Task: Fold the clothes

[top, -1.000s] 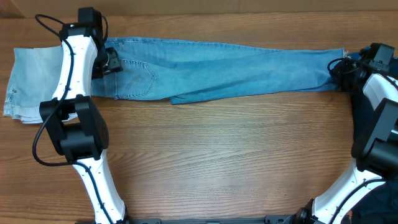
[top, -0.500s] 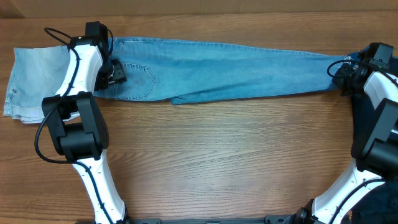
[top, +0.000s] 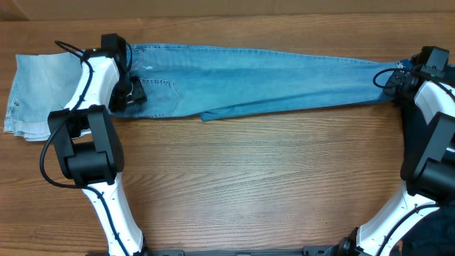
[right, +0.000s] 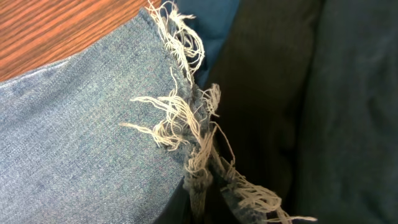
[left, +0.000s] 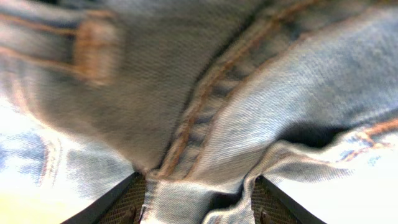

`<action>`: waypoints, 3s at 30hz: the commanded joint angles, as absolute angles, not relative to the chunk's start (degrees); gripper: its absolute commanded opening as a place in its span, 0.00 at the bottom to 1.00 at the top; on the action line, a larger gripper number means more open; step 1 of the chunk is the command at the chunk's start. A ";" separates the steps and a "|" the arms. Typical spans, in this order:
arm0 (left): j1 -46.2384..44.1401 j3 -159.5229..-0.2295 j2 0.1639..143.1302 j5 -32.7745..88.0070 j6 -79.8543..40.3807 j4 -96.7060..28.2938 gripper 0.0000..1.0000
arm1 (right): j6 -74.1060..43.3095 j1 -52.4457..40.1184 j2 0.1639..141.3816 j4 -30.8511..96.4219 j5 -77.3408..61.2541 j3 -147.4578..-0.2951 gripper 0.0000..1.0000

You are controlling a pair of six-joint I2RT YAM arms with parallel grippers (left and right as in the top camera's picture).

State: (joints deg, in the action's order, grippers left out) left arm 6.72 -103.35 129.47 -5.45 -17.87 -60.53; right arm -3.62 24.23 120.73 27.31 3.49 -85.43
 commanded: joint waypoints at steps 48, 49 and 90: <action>2.87 -94.54 131.90 -3.11 -12.86 -53.52 0.05 | 4.49 4.19 128.07 43.97 -10.59 -88.97 0.04; 2.87 -94.54 131.90 -3.01 -14.28 -55.83 0.04 | 4.29 4.19 128.07 46.09 -10.61 -88.95 0.04; -2.61 -94.91 125.82 -2.37 42.15 -40.25 0.53 | -3.07 4.19 124.05 74.85 -10.59 -111.77 0.52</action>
